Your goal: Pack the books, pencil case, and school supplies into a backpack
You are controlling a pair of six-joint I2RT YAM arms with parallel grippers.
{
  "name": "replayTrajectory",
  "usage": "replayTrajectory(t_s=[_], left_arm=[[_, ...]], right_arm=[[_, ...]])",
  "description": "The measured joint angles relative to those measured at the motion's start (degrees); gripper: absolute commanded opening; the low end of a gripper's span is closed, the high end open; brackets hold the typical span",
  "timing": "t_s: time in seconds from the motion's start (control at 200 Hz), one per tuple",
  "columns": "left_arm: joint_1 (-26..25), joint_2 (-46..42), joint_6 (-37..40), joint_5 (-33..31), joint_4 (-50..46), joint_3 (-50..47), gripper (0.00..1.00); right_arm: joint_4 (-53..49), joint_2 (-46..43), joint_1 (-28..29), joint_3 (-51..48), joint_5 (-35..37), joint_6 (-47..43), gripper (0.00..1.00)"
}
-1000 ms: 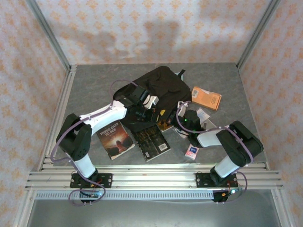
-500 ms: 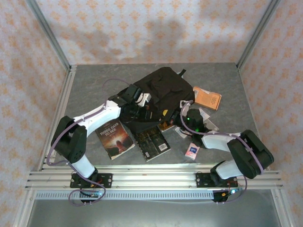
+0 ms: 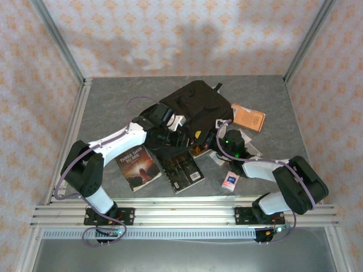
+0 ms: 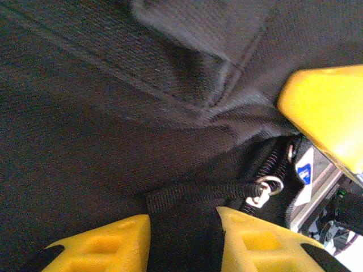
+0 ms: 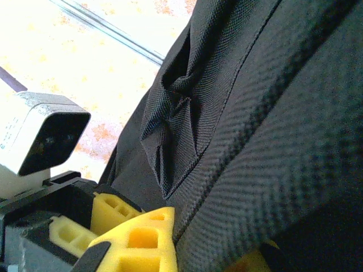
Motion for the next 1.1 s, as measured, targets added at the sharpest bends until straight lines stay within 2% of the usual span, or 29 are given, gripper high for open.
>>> replayTrajectory(t_s=[0.185, 0.455, 0.731, 0.796, 0.966, 1.026, 1.101], left_arm=[[-0.3, 0.0, -0.1, 1.3, 1.2, 0.0, 0.44], [-0.9, 0.0, -0.8, 2.1, 3.8, 0.0, 0.46], [-0.8, 0.0, -5.7, 5.0, 11.1, -2.7, 0.47], [-0.8, 0.1, -7.5, 6.2, 13.5, -3.5, 0.41], [-0.6, 1.1, -9.9, 8.0, 17.9, -4.5, 0.06], [-0.6, 1.4, -10.2, 8.5, 18.5, -4.5, 0.0], [-0.5, 1.4, -10.3, 8.8, 19.1, -4.7, 0.0]], right_arm=[[-0.1, 0.0, -0.1, 0.7, -0.4, 0.2, 0.0], [0.0, 0.9, -0.3, 1.6, -0.6, 0.6, 0.0], [0.1, 1.6, -0.5, 1.8, -0.7, 1.6, 0.0], [0.4, 2.0, -0.5, 1.8, -0.8, 1.9, 0.0], [1.2, 2.6, -0.8, 1.8, -0.8, 2.6, 0.0], [1.1, 2.6, -0.9, 1.8, -0.6, 2.6, 0.0], [1.0, 2.6, -1.0, 1.9, -0.5, 2.6, 0.0]])
